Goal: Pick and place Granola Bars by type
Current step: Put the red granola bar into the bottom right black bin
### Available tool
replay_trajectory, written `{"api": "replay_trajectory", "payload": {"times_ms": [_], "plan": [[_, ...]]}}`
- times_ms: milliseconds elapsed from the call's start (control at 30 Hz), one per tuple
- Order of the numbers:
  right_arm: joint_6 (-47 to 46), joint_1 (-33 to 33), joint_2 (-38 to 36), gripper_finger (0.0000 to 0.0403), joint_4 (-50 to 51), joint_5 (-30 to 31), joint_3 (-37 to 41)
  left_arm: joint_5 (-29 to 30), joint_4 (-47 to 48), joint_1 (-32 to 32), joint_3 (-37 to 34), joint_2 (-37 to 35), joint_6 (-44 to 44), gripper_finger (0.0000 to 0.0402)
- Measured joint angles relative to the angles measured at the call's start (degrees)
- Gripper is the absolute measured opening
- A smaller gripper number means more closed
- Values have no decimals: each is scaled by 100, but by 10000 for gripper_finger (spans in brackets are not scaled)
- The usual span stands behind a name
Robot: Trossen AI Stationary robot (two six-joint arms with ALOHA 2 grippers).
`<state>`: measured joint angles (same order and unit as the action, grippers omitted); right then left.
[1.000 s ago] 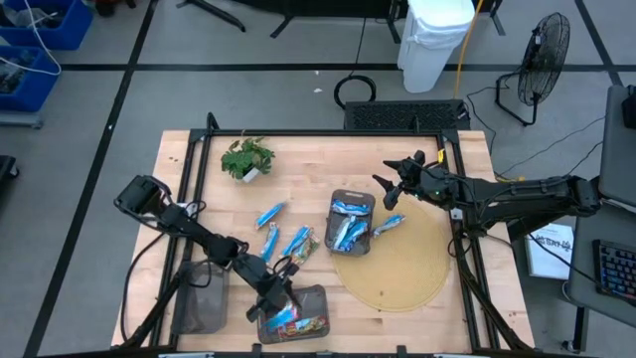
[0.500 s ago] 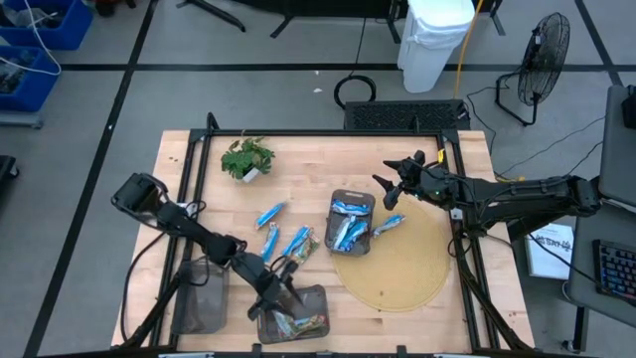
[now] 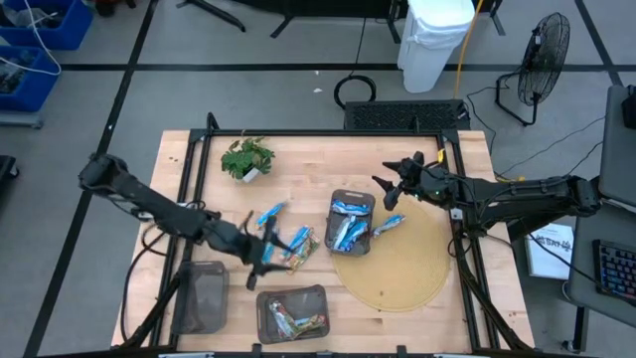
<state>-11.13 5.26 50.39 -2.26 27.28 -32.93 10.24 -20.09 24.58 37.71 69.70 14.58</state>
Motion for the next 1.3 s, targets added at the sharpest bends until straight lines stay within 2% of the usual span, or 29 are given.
{"api": "replay_trajectory", "payload": {"times_ms": [167, 333, 500, 800, 900, 1067, 1167, 1300], "plan": [[-49, -3, 0, 238, -13, -1298, 0, 627, 701, -176, 0, -626, -118, 191], [142, -3, 2, 238, -2, -2003, 0, 957, 1303, -498, 0, -947, -224, 191], [587, -5, 2, 238, -2, -1997, 0, 930, 1474, -967, -2, -948, -427, 191], [1027, -9, -14, 238, 29, -1995, 0, 155, 1573, -1918, -174, -1037, -609, 191], [1033, -9, -105, 238, 137, -1992, 0, -17, 1351, -2266, -529, -1208, -689, 191], [883, -9, -413, 238, 497, -1991, -2, -589, 303, -2832, -1453, -1721, -773, 191], [702, -12, -592, 238, 805, -1997, -4, -612, -212, -3099, -1933, -2063, -930, 191], [700, -12, -667, 238, 1623, -1987, -32, -684, -536, -3266, -2242, -2413, -1080, 191]]}}
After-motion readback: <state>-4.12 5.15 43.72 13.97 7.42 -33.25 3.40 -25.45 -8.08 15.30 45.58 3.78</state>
